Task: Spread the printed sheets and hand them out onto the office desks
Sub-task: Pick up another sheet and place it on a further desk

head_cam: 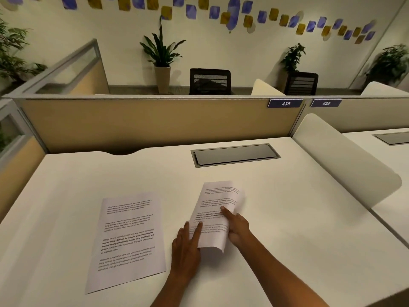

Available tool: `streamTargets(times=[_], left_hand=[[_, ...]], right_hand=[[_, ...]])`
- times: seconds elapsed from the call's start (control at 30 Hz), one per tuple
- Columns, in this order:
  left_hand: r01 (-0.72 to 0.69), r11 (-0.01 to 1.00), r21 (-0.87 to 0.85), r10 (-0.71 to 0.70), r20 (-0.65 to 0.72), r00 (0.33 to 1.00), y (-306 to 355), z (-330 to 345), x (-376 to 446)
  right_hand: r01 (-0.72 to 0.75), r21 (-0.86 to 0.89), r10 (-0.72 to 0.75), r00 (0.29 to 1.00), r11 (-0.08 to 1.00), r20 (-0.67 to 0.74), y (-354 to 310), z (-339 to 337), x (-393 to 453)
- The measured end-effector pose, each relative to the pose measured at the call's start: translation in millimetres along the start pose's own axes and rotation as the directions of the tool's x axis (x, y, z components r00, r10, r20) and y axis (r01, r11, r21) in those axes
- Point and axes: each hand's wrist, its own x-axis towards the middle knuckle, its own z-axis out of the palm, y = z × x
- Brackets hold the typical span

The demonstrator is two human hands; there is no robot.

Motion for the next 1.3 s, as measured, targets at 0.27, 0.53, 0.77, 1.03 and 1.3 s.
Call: streamTargets(times=[0.27, 0.53, 0.77, 1.03, 1.3], left_hand=[[-0.062, 0.996, -0.066, 0.054, -0.114, 0.992, 15.1, -7.5, 16.6], [0.206, 0.720, -0.663, -0.263, 0.014, 0.965, 64.1, -14.0, 44.9], [0.420, 0.058, -0.905, -0.368, 0.372, 0.852, 140.4, 5.5, 66.4], [0.533, 0.327, -0.781, -0.050, 0.548, 0.835, 287.2, 66.8, 50.6], [0.226, 0.716, -0.661, 0.159, 0.469, 0.869, 459.5, 161.7, 36.2]], right_hand=[[0.103, -0.062, -0.110, 0.986, 0.993, -0.124, -26.6, -39.2, -5.4], [0.289, -0.437, -0.379, 0.916, 0.852, -0.133, -66.8, -98.4, -15.0], [0.244, -0.351, -0.294, 0.951, 0.904, -0.097, -121.4, -195.4, -30.3], [0.211, -0.375, -0.233, 0.973, 0.903, -0.012, -187.7, -368.3, -65.5], [0.249, -0.475, -0.393, 0.890, 0.844, -0.231, -244.0, -531.4, -111.8]])
